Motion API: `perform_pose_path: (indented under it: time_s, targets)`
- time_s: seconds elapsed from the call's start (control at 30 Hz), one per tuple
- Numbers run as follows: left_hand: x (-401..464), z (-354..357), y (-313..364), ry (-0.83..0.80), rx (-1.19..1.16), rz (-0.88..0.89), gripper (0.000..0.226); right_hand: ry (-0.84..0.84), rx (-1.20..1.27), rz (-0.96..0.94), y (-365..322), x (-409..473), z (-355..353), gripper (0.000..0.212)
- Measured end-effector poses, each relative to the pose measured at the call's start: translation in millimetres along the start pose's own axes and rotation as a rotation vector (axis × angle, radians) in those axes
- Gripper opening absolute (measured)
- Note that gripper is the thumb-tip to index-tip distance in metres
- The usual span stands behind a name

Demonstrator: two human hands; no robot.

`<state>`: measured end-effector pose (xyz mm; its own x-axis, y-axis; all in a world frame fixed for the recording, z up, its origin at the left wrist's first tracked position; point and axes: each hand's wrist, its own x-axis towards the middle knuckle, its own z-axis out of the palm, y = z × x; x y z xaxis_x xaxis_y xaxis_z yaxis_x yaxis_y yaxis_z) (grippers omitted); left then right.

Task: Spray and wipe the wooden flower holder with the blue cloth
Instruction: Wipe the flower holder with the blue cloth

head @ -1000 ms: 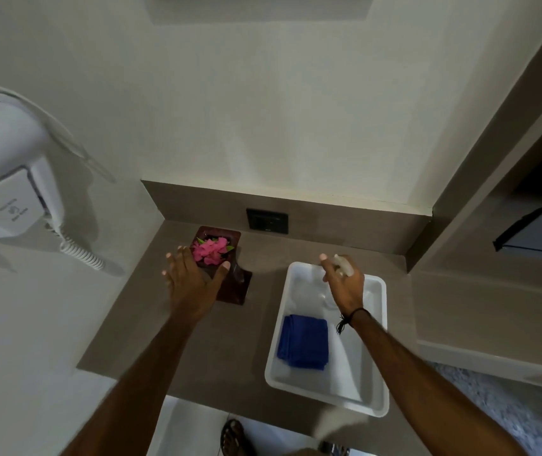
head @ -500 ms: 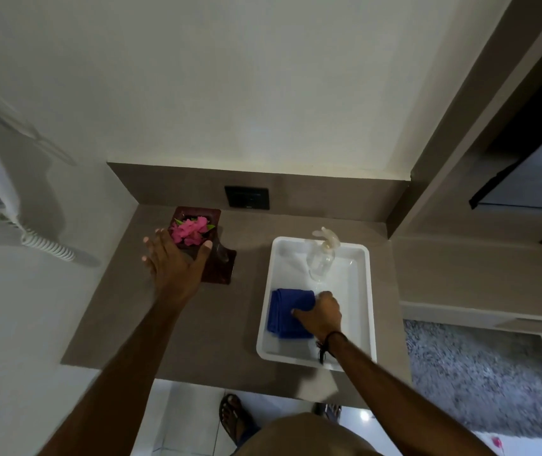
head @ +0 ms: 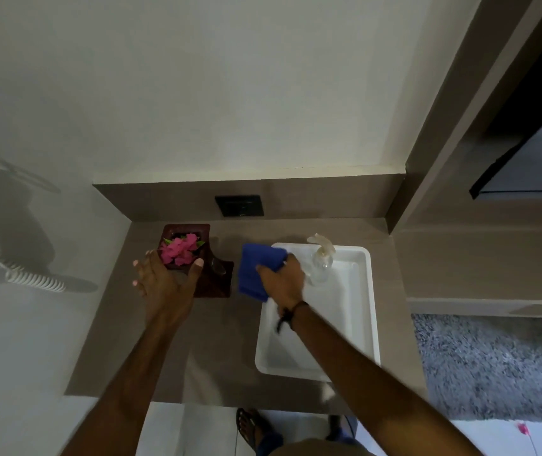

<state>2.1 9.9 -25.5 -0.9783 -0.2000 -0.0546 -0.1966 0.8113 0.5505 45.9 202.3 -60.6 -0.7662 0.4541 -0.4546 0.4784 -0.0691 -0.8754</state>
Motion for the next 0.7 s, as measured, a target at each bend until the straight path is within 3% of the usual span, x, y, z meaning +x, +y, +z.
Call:
perform_pose_path:
  time_s: [0.1,0.23,0.53,0.7]
  targets:
    - [2.4,1.7,1.6,0.015,-0.024,-0.028,0.101,-0.053,-0.099,-0.057,-31.9,0.9,45.8,0.031]
    - [6.1,2.5,-3.2,0.0,-0.051,0.012,0.1,-0.194,-0.076,-0.168,-24.2,-26.3,90.4,0.022]
    - [7.0,3.0,-7.4,-0.029,-0.029,0.018,0.104,-0.319,-0.454,-0.105,8.4,25.3,98.9,0.054]
    - [5.4,2.7,-5.2,-0.026,-0.042,0.006,0.103,-0.335,-0.473,-0.102,9.6,44.2,100.9,0.053]
